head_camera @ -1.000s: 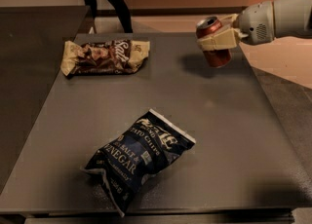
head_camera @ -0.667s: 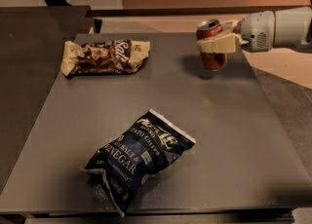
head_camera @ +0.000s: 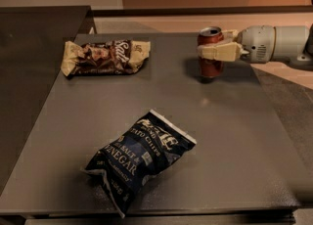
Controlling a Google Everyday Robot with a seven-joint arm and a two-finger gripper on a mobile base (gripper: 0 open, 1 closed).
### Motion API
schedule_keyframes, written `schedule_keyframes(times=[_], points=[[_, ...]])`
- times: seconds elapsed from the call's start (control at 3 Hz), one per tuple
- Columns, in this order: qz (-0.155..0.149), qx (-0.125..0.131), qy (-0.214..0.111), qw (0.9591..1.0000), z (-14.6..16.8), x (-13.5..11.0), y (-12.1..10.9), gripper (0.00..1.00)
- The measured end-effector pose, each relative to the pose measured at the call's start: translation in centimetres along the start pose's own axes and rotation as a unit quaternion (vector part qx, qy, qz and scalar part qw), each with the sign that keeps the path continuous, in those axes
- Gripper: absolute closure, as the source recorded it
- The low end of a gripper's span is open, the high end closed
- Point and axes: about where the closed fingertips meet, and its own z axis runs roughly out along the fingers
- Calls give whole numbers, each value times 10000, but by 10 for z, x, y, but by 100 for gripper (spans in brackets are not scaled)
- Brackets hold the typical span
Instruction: Place coke can upright
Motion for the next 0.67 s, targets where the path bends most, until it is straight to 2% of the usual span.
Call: schedule_keyframes(times=[0.67], points=[[163, -131, -264, 9994, -1, 20, 3, 38]])
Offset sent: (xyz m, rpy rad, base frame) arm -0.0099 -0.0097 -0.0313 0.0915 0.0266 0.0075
